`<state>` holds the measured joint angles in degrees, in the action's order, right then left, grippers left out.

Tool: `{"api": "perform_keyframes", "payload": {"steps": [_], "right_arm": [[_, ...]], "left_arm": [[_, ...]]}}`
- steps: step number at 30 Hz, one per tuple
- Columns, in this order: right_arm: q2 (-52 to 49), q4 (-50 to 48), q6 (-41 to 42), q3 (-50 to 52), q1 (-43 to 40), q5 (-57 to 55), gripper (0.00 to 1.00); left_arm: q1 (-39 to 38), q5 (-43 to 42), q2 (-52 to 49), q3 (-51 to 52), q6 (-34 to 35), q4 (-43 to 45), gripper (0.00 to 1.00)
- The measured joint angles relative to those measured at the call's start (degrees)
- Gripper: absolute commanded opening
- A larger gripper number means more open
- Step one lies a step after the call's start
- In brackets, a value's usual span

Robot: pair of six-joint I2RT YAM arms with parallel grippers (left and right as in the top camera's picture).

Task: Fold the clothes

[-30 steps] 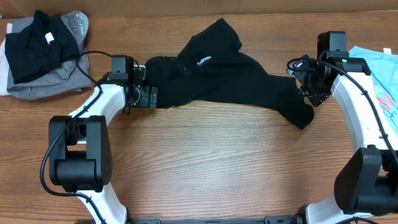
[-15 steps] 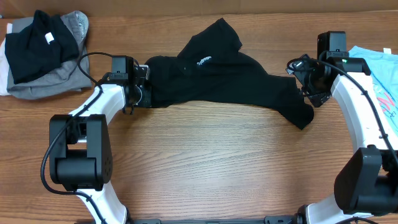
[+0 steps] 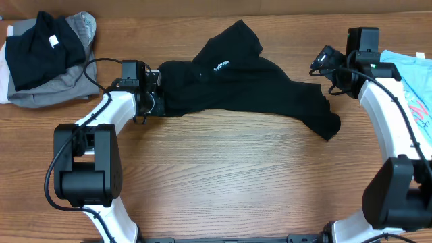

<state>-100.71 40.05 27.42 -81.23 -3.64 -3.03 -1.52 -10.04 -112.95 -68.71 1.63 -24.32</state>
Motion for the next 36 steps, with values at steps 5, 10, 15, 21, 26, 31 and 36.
{"api": "perform_keyframes", "payload": {"steps": [5, 10, 15, 21, 26, 31, 36], "right_arm": [[-5.97, -3.67, -4.76, 0.00, -1.27, -0.33, 0.96], [-11.85, -7.45, -9.20, 0.02, -1.62, 0.72, 0.84], [-15.41, -8.46, -10.38, 0.02, -1.57, 1.36, 0.66], [-18.75, -7.87, -10.88, 0.02, -1.57, 1.84, 0.54], [-18.93, -7.61, -10.67, 0.02, -1.57, 2.47, 0.22], [-18.93, -7.02, -10.38, 0.02, -1.57, 2.73, 0.04], [-18.93, -3.78, -9.44, -0.87, -1.57, 2.69, 0.04]], "left_arm": [[0.00, 0.00, -0.02, 0.00, 0.20, 0.15, 0.04], [0.00, 0.00, -0.11, 0.00, 0.20, 0.42, 0.04], [0.00, 0.00, -0.11, 0.00, 0.20, 0.44, 0.04], [0.00, 0.00, -0.11, 0.00, 0.20, 0.61, 0.04], [0.00, 0.00, -0.13, 0.00, 0.22, 0.61, 0.04], [0.00, 0.02, -0.13, 0.00, 0.22, 0.61, 0.04], [0.00, 0.00, -0.13, 0.00, 0.22, 0.63, 0.04]]}}
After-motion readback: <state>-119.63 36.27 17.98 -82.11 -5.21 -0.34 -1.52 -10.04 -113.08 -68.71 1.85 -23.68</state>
